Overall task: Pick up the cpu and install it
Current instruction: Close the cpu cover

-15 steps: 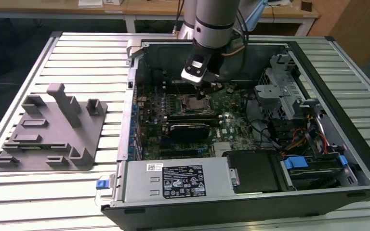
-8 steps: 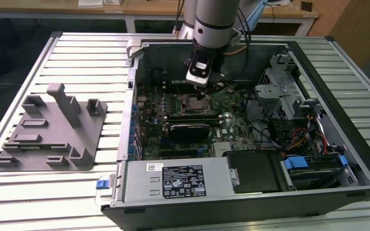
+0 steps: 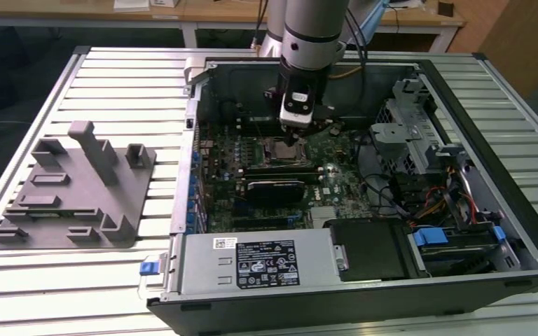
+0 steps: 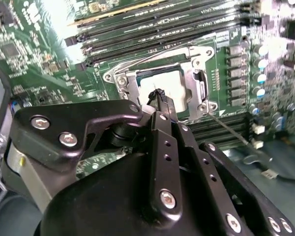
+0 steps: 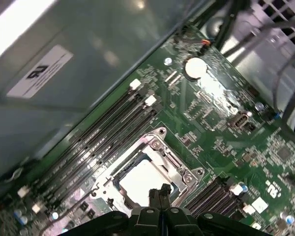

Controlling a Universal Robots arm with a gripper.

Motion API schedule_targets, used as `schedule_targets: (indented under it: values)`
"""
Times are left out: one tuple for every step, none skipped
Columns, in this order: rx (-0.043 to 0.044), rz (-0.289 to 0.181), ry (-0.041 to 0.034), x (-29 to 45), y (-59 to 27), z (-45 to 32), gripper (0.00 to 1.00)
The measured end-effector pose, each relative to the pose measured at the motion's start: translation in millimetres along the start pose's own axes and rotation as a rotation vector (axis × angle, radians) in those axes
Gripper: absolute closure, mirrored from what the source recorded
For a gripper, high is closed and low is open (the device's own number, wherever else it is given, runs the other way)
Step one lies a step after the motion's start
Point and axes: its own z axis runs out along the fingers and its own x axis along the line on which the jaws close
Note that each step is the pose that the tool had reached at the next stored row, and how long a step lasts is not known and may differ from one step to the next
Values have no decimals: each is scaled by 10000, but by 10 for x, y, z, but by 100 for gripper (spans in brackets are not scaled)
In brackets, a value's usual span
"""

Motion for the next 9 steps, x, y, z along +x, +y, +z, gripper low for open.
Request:
schedule_targets:
  values:
    - [5, -189, -3, 0, 0, 0, 89]
    - [10, -371, -6, 0, 0, 0, 89]
    - [15, -549, -9, 0, 0, 0, 89]
    - [19, -729, -12, 0, 0, 1, 89]
    - [24, -915, -15, 0, 0, 1, 89]
    - [29, -1088, -17, 0, 0, 1, 89]
    - [33, -1270, -20, 0, 0, 1, 89]
    - [38, -1454, -23, 0, 0, 2, 89]
    - [42, -1634, -26, 0, 0, 2, 89]
